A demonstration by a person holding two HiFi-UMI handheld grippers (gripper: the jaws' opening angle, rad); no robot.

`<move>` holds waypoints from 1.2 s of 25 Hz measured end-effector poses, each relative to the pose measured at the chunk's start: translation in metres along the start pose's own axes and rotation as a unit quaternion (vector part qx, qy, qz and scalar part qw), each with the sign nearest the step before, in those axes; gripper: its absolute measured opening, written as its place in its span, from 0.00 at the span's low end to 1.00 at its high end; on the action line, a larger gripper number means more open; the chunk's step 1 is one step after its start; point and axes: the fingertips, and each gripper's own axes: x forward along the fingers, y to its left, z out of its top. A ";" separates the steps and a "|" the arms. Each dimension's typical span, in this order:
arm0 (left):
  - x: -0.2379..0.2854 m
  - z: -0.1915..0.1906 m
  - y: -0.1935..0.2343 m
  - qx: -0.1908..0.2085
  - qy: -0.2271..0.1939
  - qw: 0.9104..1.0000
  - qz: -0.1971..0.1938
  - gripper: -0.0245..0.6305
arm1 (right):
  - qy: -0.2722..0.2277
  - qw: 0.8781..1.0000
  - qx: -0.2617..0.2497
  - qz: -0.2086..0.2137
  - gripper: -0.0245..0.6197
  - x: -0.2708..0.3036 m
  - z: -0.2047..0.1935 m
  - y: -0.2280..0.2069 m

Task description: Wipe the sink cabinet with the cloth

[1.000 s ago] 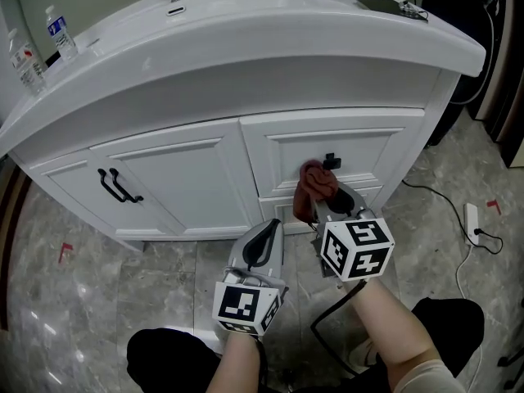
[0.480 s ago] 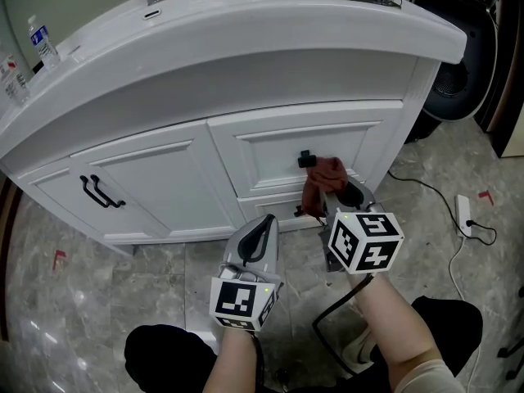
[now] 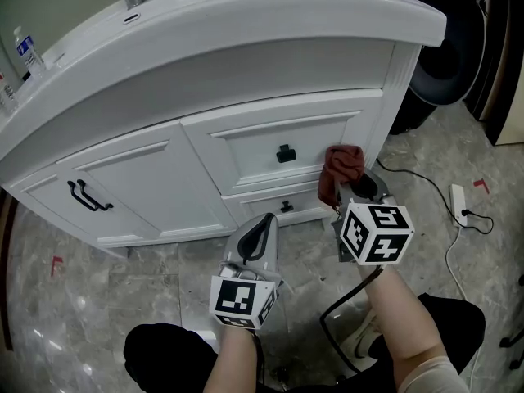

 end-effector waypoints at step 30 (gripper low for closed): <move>-0.060 -0.038 0.105 -0.005 0.040 0.994 0.099 0.04 | 0.074 0.985 0.006 0.158 0.16 0.043 -0.122 0.195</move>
